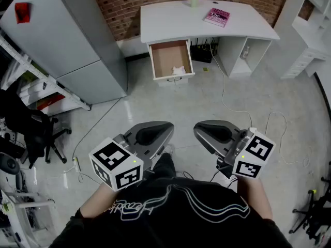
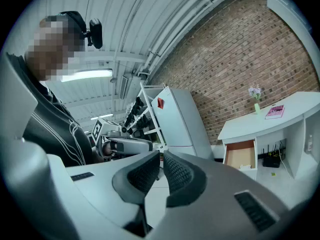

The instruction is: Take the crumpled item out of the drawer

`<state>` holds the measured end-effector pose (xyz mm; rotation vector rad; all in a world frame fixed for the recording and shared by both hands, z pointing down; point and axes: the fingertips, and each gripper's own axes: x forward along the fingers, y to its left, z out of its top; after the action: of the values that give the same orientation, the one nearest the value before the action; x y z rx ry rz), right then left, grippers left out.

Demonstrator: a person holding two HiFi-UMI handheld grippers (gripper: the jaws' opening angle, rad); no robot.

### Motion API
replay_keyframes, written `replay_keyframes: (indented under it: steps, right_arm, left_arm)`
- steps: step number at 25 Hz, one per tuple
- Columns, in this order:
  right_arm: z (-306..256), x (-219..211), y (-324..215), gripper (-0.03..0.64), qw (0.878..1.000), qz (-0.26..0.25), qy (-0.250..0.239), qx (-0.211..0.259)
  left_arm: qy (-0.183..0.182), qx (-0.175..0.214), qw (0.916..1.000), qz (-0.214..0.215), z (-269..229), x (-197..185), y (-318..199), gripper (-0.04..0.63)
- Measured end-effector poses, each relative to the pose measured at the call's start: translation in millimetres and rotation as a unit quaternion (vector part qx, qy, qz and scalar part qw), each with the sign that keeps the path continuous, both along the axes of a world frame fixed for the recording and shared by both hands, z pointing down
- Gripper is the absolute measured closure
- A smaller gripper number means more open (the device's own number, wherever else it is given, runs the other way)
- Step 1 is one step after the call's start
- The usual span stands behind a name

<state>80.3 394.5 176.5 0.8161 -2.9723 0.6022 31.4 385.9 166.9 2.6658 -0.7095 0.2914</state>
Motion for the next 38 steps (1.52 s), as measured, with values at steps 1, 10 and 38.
replay_keyframes:
  steps: [1, 10, 38]
  right_arm:
    - [0.5, -1.1, -1.8, 0.561, 1.000, 0.000, 0.001, -0.001]
    - [10.0, -12.5, -37.9, 0.561, 1.000, 0.004, 0.015, -0.009]
    - [128.6, -24.1, -419.5, 0.560, 0.988, 0.058, 0.086, -0.111]
  left_arm:
    - [0.000, -0.003, 1.0000, -0.002, 0.2, -1.9, -2.6, 0.572]
    - [0.012, -0.015, 0.9997, -0.013, 12.6, -17.5, -39.3, 0.572]
    - [0.012, -0.132, 0.9912, 0.005, 130.2, -59.2, -437.0, 0.572]
